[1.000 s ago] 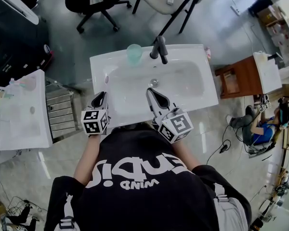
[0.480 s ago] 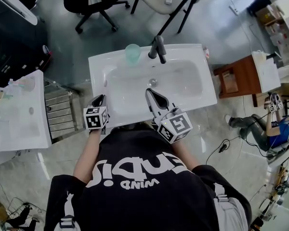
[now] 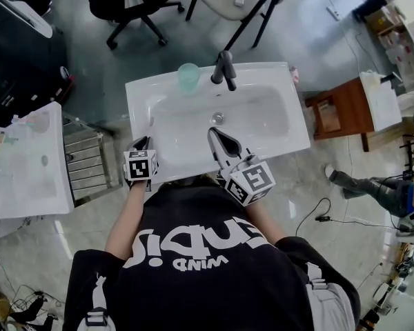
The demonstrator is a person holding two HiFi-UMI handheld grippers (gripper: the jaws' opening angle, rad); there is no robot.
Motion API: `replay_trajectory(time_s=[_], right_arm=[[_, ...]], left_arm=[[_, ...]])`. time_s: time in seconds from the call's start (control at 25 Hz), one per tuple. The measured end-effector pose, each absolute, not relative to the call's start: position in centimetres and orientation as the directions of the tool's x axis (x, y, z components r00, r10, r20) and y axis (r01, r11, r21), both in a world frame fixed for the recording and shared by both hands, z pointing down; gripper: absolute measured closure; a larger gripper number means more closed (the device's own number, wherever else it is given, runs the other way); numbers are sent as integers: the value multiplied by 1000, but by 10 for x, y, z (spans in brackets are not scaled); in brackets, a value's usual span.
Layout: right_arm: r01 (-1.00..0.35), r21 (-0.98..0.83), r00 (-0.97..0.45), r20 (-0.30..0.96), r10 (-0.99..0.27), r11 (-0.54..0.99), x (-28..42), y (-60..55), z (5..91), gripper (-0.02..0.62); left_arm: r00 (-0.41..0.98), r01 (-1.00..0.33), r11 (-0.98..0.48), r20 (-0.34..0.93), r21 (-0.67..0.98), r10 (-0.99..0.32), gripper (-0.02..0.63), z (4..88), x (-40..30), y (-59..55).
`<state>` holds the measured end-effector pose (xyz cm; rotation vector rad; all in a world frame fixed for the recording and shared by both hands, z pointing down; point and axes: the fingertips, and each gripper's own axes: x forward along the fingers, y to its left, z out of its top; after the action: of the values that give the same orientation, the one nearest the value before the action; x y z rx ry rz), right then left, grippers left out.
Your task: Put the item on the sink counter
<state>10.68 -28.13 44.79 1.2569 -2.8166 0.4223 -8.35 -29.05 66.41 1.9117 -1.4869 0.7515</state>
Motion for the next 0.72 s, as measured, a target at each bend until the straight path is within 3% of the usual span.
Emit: replay_trajectory(time_s=[0.72], right_arm=[[-735,-239,-672,142,-726,634,108,-281,452,577]], left_arm=[[194,-975,-204,767,84,-611,551,674,-85,-287]])
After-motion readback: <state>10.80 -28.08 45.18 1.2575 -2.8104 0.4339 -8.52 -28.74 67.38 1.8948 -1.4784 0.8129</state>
